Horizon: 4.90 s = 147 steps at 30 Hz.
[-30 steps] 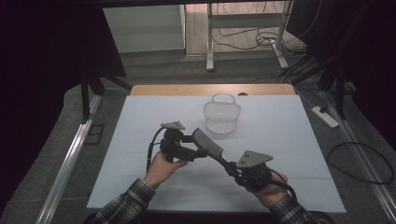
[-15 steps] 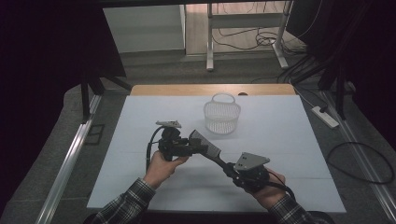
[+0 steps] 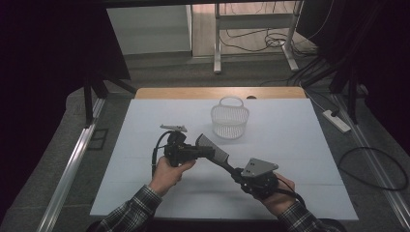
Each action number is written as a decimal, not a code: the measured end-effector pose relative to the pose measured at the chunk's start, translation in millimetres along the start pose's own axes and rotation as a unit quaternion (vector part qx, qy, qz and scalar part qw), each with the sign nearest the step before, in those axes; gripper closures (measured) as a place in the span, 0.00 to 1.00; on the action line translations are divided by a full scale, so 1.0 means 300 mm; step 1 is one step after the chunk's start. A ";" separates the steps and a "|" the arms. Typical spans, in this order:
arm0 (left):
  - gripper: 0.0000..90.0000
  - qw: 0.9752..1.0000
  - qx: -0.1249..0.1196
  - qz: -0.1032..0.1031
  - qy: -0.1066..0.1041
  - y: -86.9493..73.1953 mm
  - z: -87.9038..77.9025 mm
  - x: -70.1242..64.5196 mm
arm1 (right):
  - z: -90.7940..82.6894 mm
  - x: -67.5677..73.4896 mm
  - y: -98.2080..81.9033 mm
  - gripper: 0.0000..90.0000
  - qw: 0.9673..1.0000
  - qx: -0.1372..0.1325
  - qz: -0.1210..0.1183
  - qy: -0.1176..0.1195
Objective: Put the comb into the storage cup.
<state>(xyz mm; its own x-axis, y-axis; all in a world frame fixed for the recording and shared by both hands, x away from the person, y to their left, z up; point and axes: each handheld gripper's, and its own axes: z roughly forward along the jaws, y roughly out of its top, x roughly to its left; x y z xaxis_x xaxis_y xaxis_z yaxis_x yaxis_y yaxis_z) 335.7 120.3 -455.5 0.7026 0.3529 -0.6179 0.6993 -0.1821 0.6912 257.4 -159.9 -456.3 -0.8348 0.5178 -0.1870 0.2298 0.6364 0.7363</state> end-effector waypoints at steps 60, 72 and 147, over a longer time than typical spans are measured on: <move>0.92 0.998 -0.034 0.042 0.035 0.051 -0.098 -0.031 | -0.006 -0.080 -0.026 0.20 0.995 0.021 0.088 0.042; 0.92 0.996 -0.029 0.059 0.052 0.089 -0.111 -0.038 | -0.038 -0.122 -0.044 0.13 0.991 0.021 0.126 0.047; 0.92 0.990 -0.088 0.032 0.104 0.347 -0.229 0.068 | -0.275 -0.182 -0.285 0.00 0.970 0.078 0.227 -0.041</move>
<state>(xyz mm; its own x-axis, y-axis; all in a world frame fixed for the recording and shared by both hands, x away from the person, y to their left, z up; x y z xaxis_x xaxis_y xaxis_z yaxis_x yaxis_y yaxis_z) 413.8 171.4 -370.3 0.6894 0.5300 -0.4938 0.6082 -0.0533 0.7920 242.1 -289.7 -455.5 -0.5881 0.8051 0.0771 0.6427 0.4073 0.6488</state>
